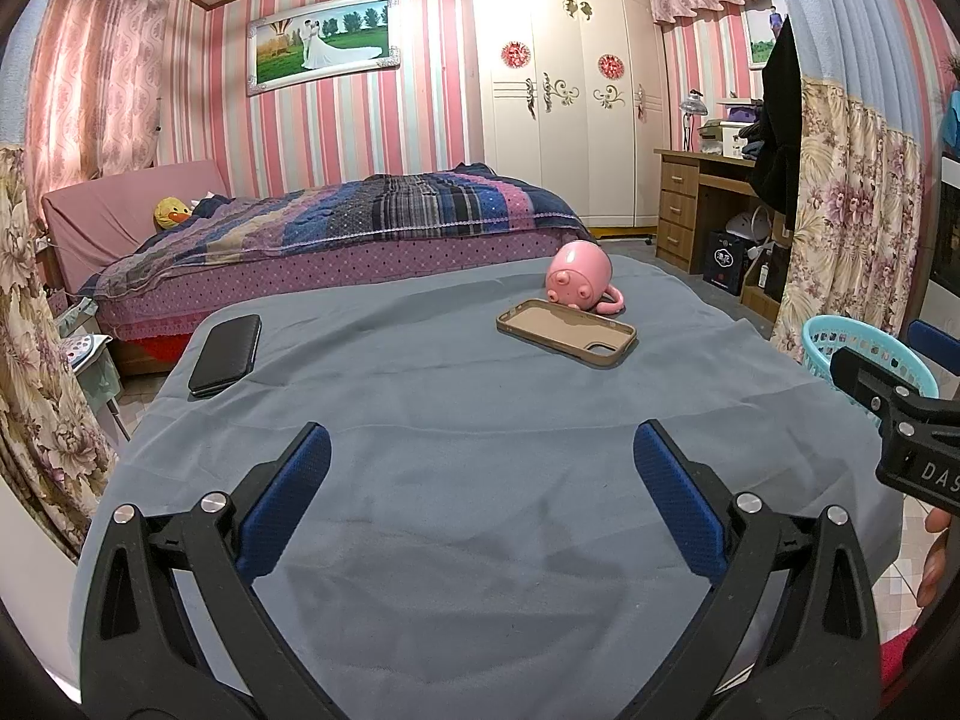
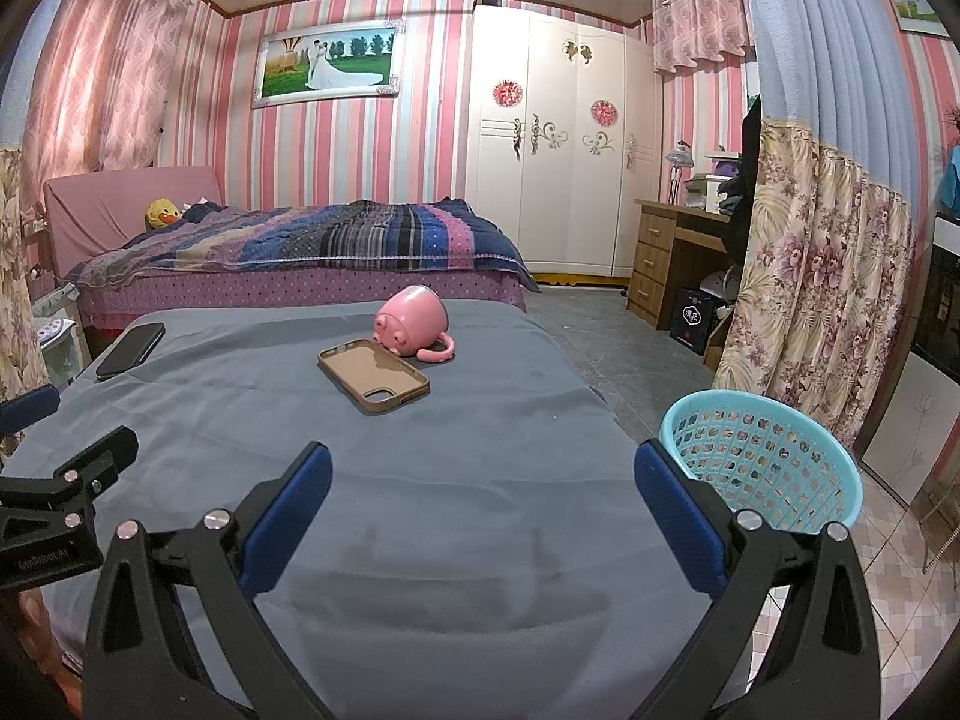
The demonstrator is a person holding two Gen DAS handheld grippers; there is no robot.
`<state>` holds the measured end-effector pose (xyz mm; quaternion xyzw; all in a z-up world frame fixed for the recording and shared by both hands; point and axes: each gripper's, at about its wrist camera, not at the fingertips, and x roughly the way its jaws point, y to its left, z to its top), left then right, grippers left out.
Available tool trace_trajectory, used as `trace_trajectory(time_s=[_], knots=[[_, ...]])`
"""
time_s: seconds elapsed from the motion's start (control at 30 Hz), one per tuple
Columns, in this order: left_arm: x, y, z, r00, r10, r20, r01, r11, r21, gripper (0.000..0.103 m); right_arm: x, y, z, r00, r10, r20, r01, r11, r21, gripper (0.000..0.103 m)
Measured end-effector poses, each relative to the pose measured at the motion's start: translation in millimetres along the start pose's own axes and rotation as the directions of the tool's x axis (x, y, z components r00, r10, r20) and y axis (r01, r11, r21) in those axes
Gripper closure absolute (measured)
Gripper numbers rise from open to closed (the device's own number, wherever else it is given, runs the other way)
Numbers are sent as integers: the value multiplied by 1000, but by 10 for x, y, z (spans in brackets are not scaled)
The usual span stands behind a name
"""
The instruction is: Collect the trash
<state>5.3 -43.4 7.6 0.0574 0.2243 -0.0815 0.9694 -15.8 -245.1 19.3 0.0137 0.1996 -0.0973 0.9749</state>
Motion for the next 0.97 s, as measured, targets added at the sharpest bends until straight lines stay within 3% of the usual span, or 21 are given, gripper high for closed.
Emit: trace_trajectory(time_s=[0.97], knots=[[-1,15,43,1000,-5,-7,5,1000,-12,5,-10,-23,14,1000,-2,2,2,1000,-6,4]])
